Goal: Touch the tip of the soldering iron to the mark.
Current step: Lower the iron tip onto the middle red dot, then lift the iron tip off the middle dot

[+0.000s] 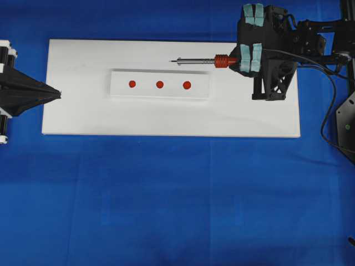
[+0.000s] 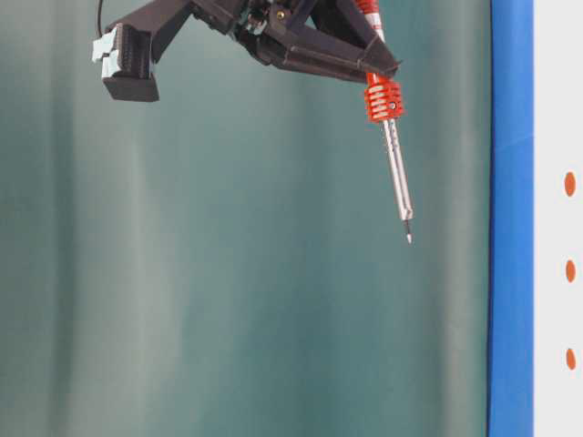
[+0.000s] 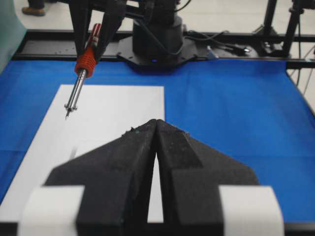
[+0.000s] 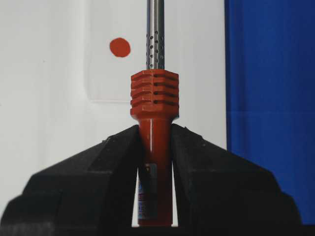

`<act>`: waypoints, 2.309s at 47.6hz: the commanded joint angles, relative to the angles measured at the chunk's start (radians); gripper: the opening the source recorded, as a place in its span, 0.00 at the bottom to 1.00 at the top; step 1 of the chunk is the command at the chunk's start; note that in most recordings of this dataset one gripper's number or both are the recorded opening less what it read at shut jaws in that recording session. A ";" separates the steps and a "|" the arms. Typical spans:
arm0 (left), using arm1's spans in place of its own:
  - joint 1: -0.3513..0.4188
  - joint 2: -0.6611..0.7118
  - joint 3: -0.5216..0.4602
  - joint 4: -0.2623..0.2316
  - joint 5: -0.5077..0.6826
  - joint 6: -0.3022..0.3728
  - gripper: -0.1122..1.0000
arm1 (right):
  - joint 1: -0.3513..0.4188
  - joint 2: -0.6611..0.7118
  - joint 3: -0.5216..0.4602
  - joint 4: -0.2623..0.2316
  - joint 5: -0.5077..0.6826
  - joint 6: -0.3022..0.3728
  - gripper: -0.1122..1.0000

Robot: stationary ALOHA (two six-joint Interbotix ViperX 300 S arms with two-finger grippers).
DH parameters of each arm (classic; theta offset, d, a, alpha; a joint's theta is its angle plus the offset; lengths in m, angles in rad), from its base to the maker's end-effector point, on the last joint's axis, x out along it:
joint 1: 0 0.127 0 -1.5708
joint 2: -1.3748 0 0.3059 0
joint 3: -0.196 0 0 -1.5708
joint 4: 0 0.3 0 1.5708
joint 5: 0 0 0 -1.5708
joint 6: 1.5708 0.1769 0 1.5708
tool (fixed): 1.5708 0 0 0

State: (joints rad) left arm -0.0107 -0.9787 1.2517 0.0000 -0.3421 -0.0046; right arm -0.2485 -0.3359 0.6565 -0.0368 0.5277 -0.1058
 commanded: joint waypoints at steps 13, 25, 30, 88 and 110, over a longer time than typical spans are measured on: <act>0.002 0.005 -0.011 0.003 -0.008 -0.002 0.10 | -0.003 0.067 -0.009 0.002 -0.038 0.003 0.16; 0.002 0.003 -0.009 0.003 -0.008 -0.002 0.10 | 0.002 0.155 -0.005 0.002 -0.101 0.003 0.16; 0.003 0.003 -0.011 0.003 -0.008 -0.002 0.10 | 0.008 0.196 -0.002 0.003 -0.135 0.003 0.16; 0.003 0.003 -0.011 0.003 -0.009 -0.003 0.10 | 0.025 0.290 0.026 0.006 -0.219 0.011 0.16; 0.002 0.003 -0.011 0.003 -0.009 -0.002 0.10 | 0.023 0.291 0.026 0.006 -0.218 0.011 0.16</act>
State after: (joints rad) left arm -0.0107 -0.9787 1.2533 0.0015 -0.3405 -0.0061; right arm -0.2255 -0.0337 0.6949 -0.0337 0.3145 -0.0966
